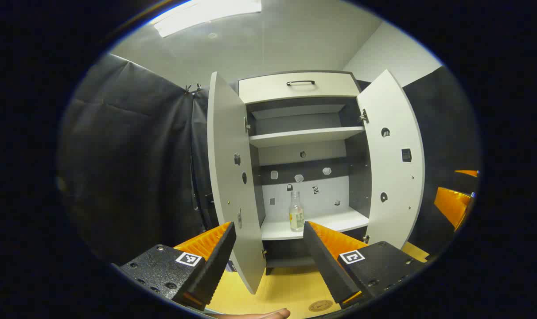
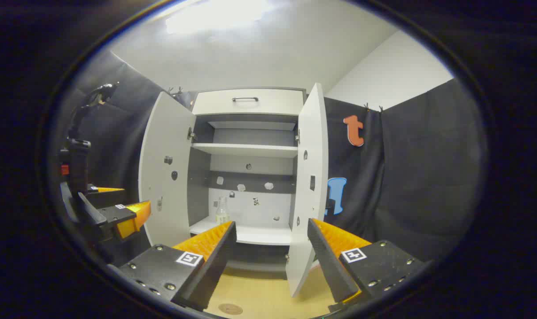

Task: Grasp the bottle in the cabinet with the left hand and place it on the coaster, then close the right door with the right hand and the left door with the left hand.

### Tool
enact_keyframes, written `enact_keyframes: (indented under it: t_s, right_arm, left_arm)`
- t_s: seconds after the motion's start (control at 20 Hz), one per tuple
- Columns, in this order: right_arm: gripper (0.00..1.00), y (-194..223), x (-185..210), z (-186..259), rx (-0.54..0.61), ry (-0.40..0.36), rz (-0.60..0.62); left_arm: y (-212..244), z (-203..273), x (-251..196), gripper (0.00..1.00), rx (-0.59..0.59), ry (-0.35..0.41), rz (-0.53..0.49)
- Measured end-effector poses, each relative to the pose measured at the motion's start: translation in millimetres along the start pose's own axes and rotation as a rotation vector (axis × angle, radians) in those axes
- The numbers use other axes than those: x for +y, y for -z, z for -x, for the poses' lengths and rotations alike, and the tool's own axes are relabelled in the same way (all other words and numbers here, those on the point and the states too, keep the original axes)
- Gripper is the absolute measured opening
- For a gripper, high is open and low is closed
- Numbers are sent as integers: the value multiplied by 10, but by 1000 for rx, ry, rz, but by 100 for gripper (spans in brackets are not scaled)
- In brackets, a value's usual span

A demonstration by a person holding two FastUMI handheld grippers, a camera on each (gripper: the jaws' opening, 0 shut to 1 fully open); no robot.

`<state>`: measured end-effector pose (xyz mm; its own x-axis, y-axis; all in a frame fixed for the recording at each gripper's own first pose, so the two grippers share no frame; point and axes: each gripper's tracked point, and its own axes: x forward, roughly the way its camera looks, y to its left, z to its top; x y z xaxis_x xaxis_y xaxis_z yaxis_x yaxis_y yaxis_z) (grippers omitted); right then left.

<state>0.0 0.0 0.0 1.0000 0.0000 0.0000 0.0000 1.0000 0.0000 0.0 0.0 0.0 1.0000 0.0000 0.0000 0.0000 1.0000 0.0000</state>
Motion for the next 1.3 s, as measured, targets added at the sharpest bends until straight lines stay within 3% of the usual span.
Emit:
enact_keyframes:
  t_s: [0.1,0.15,0.5,0.55,0.6,0.65,1.0,1.25,1.3]
  right_arm:
    - [93,-35,-75,0,-13,-6,11]
    - [98,-41,-107,2,-16,-4,21]
    - [98,4,-102,-210,-13,-19,11]
    - [93,-9,-117,-260,-20,-13,9]
    - [98,-20,-114,-318,-24,-10,10]
    - [93,-12,-115,-372,-23,-7,8]
    - [98,-11,-27,-763,-42,6,-35]
    - [98,90,21,-1101,-24,25,0]
    - [93,122,42,-1173,-19,29,2]
  left_arm:
    - [15,59,-15,97,16,-9,50]
    - [15,103,-46,100,26,-5,67]
    - [35,-49,-23,96,22,-18,56]
    - [86,-110,-37,97,36,-11,63]
    - [156,-176,-54,97,52,-2,66]
    - [202,-250,-76,97,64,9,69]
    - [303,-950,-263,97,84,94,107]
    - [481,-1778,-341,98,74,107,69]
    - [558,-1943,-373,97,85,111,67]
